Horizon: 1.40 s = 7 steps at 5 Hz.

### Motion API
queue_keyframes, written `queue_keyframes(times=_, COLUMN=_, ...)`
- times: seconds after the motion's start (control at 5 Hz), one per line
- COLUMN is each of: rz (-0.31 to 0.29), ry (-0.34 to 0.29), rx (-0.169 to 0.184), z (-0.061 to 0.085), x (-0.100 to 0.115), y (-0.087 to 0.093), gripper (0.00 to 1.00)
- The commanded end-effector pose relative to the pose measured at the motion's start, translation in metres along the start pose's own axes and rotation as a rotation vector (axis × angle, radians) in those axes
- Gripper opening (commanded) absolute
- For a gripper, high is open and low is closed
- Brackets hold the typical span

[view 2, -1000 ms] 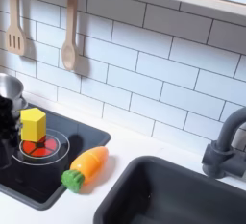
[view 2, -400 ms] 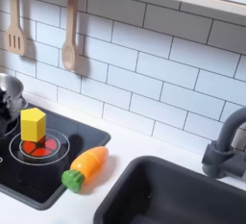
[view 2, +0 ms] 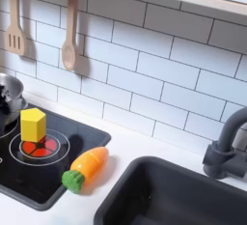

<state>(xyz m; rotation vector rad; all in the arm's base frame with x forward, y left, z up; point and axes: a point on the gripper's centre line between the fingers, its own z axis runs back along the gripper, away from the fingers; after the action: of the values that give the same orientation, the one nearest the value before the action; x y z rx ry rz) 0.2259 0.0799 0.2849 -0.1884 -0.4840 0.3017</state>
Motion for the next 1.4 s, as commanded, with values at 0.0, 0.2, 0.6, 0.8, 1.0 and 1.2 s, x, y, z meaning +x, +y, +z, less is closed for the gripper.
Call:
queue_keyframes(times=0.0, rz=-0.011, ry=-0.033, rx=0.001, z=0.002, x=0.015, y=0.001, gripper=1.00)
queue_keyframes(times=0.2, rz=-0.018, ry=-0.035, rx=0.006, z=0.001, x=0.021, y=-0.003, gripper=1.00)
queue_keyframes(times=0.6, rz=0.042, ry=-0.017, rx=-0.033, z=0.014, x=0.038, y=-0.003, gripper=1.00)
queue_keyframes(times=0.8, rz=0.050, ry=-0.025, rx=-0.015, z=0.016, x=0.051, y=-0.007, gripper=1.00)
queue_keyframes(times=1.0, rz=0.072, ry=-0.040, rx=-0.018, z=0.016, x=0.067, y=-0.007, gripper=1.00)
queue_keyframes(times=1.2, rz=0.085, ry=-0.038, rx=-0.010, z=0.014, x=0.074, y=-0.005, gripper=1.00)
